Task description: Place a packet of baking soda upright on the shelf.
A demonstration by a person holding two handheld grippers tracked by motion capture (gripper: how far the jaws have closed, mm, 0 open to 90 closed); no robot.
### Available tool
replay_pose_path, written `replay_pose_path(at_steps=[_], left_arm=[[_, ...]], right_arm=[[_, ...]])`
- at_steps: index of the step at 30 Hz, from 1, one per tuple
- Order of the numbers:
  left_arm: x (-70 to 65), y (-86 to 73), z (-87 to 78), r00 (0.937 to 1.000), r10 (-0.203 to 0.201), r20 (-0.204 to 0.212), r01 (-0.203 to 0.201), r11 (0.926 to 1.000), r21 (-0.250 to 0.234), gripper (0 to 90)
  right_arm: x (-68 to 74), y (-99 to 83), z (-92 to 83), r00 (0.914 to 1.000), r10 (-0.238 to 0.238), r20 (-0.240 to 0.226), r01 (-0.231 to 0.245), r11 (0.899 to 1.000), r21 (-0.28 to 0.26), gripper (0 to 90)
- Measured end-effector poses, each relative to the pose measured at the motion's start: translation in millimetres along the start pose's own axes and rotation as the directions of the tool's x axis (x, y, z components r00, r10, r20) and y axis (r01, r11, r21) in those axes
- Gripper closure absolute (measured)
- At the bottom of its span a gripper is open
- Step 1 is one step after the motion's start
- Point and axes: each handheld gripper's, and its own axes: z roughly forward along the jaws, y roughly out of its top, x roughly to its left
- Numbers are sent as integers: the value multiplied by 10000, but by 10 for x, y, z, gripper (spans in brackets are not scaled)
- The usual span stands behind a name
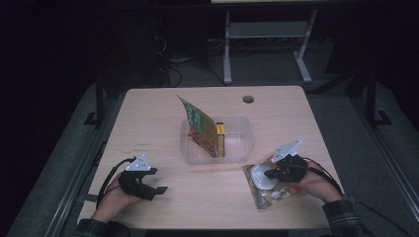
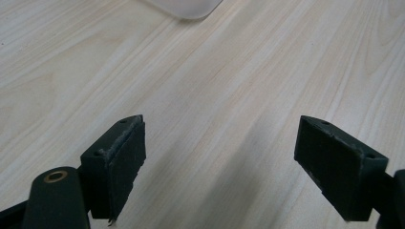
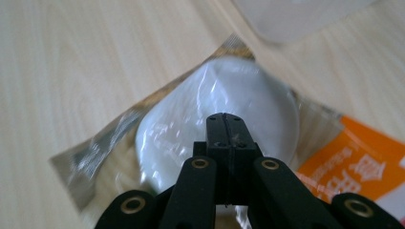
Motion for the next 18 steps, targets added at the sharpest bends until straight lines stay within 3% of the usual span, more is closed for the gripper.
replay_pose_path(at_steps=[4,11,18], left_arm=[[-11,9,8,10000,24,-7,-24,10000,-49,173],[-14,13,16,10000,46,26,-46,10000,33,173],[-11,12,10,10000,50,35,-50,10000,-8,173]], right_arm=[[32,-16,48,9991,-128,-400,127,9999,-13,900],[112,117,171,9918,-907,-895,884,9957,-291,900],[313,291,299,9855,-1379,-988,1343,9900,-424,899]])
